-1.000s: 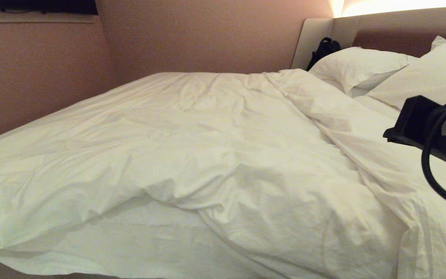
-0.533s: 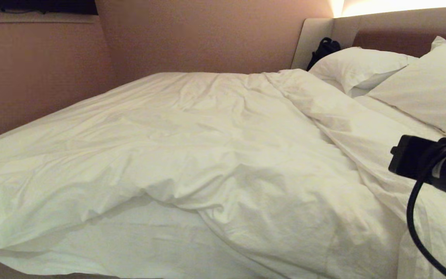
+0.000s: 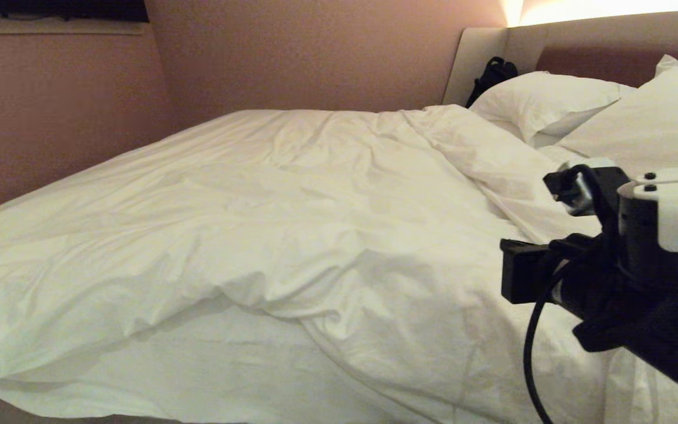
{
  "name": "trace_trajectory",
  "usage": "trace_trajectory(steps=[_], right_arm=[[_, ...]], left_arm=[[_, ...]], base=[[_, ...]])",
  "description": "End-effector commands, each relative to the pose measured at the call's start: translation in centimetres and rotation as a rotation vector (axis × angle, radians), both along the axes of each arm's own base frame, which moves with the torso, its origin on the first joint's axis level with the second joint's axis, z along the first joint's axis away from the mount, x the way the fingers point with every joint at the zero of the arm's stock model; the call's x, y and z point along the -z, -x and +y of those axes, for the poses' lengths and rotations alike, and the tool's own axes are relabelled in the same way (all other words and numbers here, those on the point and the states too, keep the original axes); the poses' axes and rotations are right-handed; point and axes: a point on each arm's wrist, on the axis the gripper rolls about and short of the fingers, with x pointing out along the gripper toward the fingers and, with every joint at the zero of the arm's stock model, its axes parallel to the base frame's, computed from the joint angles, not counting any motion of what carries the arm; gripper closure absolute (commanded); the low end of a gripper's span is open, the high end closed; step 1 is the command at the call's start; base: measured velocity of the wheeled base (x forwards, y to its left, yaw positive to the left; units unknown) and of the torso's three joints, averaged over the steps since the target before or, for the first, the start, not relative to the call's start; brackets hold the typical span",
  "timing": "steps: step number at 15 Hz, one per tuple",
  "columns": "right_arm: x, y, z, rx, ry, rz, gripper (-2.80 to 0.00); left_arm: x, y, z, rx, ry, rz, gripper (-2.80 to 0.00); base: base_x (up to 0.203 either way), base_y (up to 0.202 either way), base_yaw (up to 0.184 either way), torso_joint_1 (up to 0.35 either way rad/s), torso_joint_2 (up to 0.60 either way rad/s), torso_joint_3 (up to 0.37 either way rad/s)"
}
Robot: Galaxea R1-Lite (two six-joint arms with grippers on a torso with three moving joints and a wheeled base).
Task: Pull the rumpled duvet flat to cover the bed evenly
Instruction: Flatten the corners of the folded blanket
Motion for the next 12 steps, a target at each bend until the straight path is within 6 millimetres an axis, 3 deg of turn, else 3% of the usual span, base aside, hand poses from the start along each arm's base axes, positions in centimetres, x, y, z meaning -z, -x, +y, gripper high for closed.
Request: trace_trajectory(steps=[1,4,9,12], right_arm=[[-0.6,-0.8,2.5,-0.137,-0.059,-0.148,0.0],[2.0,-0.6,5.6,-0.21,-0.044,-0.075,0.0],[5.7,-2.3,8.8,-0.241,-0.004,-0.04,0.0],[6.0,-2.9,10.6,-0.262,-0.005,-0.081,0.0]], left_arm=[[0.0,0.0,0.0,0.0,0.0,0.001,0.0],[0.0,0.0,0.0,0.0,0.0,-0.001,0.0],[0.0,0.0,0.0,0.0,0.0,0.0,0.0],[0.0,0.0,0.0,0.0,0.0,-0.001,0.0]], base=[[0.0,0.0,0.0,0.0,0.0,0.0],[0.0,0.0,0.0,0.0,0.0,0.0],[0.0,0.0,0.0,0.0,0.0,0.0],[0.0,0.0,0.0,0.0,0.0,0.0]])
